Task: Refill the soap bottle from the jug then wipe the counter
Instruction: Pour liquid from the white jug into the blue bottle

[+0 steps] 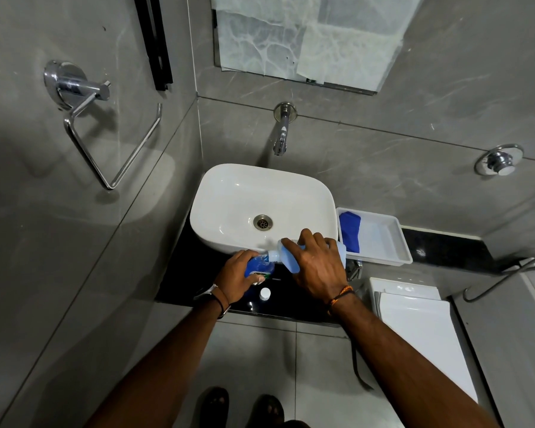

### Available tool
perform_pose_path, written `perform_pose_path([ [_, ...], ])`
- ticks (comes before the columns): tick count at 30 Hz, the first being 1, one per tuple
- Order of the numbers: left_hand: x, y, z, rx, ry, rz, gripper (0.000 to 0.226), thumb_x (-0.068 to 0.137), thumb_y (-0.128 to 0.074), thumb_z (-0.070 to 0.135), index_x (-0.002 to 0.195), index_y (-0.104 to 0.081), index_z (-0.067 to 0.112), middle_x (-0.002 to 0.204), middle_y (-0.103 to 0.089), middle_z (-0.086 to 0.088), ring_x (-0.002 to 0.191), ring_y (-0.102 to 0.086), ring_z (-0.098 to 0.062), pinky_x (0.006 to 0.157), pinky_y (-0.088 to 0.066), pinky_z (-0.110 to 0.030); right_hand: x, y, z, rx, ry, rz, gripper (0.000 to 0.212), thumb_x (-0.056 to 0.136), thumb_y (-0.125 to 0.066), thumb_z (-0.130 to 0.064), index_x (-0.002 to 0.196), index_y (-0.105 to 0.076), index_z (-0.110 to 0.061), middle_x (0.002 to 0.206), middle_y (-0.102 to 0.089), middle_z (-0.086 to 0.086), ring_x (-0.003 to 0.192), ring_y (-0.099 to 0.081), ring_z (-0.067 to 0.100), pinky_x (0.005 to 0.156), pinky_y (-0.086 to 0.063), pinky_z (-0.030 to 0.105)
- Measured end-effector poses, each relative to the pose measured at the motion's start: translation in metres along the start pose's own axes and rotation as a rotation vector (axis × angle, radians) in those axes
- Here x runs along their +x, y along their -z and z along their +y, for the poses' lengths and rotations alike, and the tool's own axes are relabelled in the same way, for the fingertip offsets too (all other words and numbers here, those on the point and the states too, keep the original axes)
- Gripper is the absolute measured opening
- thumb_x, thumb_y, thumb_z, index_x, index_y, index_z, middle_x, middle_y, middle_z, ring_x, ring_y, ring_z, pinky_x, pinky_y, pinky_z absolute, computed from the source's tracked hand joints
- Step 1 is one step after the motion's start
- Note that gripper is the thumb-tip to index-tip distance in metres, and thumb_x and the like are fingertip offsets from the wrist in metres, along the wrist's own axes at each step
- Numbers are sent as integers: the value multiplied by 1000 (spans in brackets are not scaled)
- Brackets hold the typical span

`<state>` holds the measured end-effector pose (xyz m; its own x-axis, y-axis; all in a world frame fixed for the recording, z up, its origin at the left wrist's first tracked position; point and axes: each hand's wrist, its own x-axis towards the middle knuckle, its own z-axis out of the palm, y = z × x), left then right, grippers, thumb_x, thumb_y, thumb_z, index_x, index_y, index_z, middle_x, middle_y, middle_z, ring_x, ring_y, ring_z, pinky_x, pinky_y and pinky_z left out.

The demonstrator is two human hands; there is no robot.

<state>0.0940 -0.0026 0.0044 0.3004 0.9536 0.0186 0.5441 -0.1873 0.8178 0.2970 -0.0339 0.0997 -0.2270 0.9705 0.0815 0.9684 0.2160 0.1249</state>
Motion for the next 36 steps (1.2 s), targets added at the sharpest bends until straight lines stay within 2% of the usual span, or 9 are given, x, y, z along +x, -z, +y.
perform_pose_path([
  [36, 5, -1, 0, 11, 4, -16, 49, 80, -81, 11, 123, -60, 5, 122, -64, -13, 113, -62, -26, 101, -54, -43, 4, 1, 2, -24, -1, -25, 70, 72, -80, -35, 137, -54, -31, 114, -55, 6, 97, -58, 29, 87, -49, 46],
])
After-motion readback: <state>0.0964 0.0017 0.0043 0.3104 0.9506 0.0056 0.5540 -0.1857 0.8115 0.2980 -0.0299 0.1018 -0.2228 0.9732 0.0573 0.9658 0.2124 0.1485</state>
